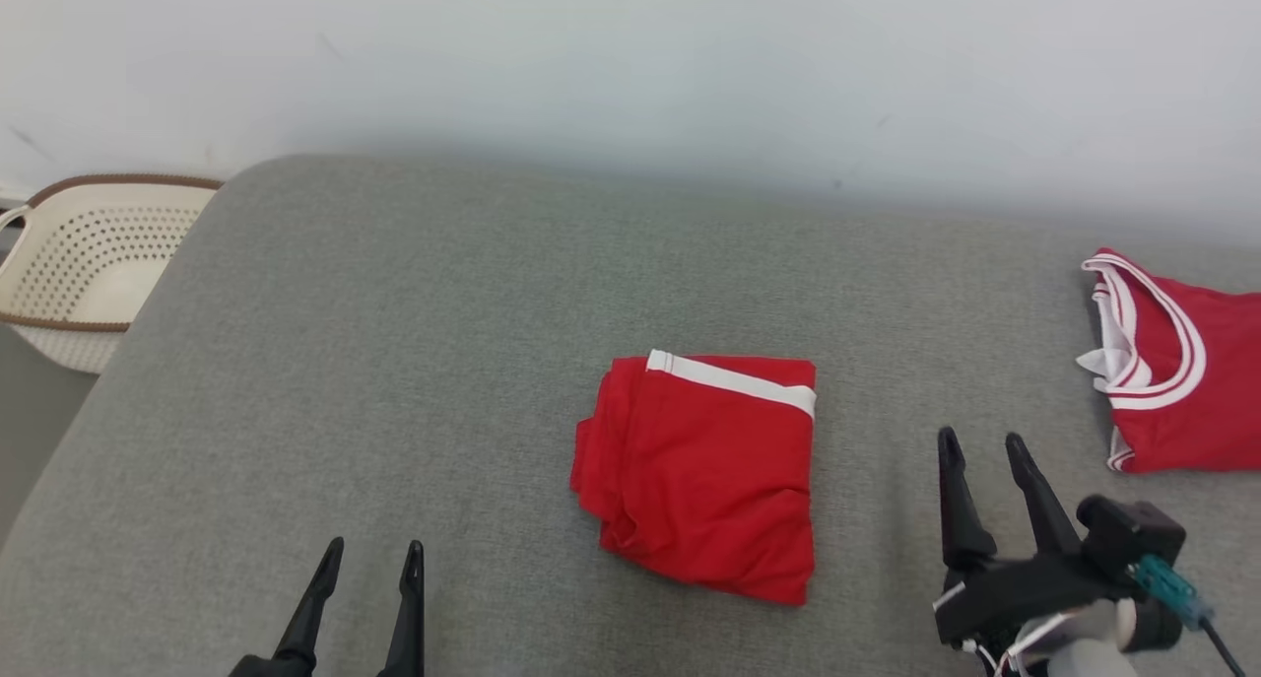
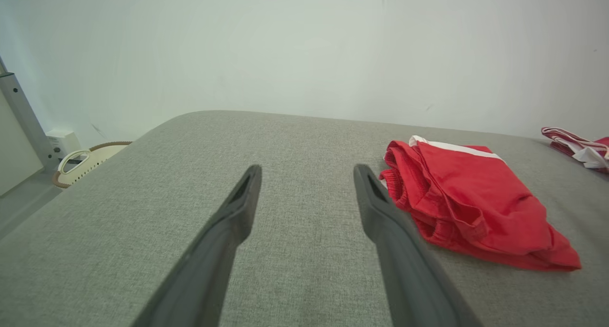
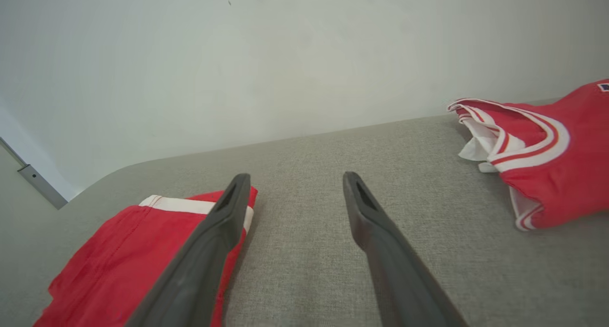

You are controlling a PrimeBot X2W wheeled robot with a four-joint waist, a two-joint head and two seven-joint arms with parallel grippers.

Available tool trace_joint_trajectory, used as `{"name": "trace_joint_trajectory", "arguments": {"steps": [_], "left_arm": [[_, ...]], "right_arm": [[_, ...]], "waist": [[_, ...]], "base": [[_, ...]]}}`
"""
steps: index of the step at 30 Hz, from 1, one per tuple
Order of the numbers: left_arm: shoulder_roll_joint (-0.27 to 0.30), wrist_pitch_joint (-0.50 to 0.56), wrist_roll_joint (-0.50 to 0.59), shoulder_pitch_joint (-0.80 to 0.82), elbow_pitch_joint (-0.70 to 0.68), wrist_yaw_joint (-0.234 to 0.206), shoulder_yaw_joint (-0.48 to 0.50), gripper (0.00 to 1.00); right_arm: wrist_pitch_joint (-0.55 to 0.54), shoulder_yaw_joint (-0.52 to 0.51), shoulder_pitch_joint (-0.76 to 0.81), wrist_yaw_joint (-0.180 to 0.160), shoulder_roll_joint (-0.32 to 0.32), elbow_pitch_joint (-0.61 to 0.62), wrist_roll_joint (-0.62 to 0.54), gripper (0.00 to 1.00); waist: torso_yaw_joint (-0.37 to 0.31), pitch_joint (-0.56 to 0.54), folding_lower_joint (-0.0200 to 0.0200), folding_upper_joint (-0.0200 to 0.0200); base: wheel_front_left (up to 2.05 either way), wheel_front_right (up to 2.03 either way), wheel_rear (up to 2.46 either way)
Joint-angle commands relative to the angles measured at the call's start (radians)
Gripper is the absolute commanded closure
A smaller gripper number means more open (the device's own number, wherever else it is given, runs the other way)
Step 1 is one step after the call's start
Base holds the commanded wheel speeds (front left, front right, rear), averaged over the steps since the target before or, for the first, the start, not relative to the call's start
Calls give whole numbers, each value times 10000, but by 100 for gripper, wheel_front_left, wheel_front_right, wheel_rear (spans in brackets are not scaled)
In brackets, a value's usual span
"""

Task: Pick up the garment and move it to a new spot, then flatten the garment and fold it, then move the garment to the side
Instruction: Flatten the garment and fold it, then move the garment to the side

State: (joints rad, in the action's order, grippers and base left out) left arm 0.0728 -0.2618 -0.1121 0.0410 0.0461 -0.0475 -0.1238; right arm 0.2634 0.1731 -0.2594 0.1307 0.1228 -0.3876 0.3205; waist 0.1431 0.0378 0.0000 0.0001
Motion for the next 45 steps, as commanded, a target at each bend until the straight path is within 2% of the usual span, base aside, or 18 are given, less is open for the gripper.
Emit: {"name": "trace_joint_trajectory", "arguments": {"steps": [1,6,14,23,36,45], "left_arm": [[80,-40,103,-124,-64,-44,70,0],[129,-40,85,-240,-95,-61,217,0],[207,-40,106,-526,-339,-151,426,0],[299,-40,74,-794,-666,-240,660,0],[279,-40,39,-793,-669,-217,561,0],[221,-40,10,-518,-600,-230,405,0]], "right_arm": [[7,-40,325,1,68,144,-116,0],[7,-231,1161,1,226,568,-250,0],[-157,-881,2379,1,-57,1680,-559,0],[-868,-707,3282,1,-279,2999,-1012,0],[-1258,-703,3350,1,-336,3176,-1000,0],[-1476,-153,2374,1,-186,2561,-591,0]], "waist": [[-275,-163,0,-1],[-543,-285,0,-1],[-926,-471,0,-1],[-1460,-495,0,-1],[-1522,-444,0,-1],[-1266,-202,0,-1]], "base": [[0,0,0],[0,0,0],[0,0,0],[0,0,0],[0,0,0],[0,0,0]]}}
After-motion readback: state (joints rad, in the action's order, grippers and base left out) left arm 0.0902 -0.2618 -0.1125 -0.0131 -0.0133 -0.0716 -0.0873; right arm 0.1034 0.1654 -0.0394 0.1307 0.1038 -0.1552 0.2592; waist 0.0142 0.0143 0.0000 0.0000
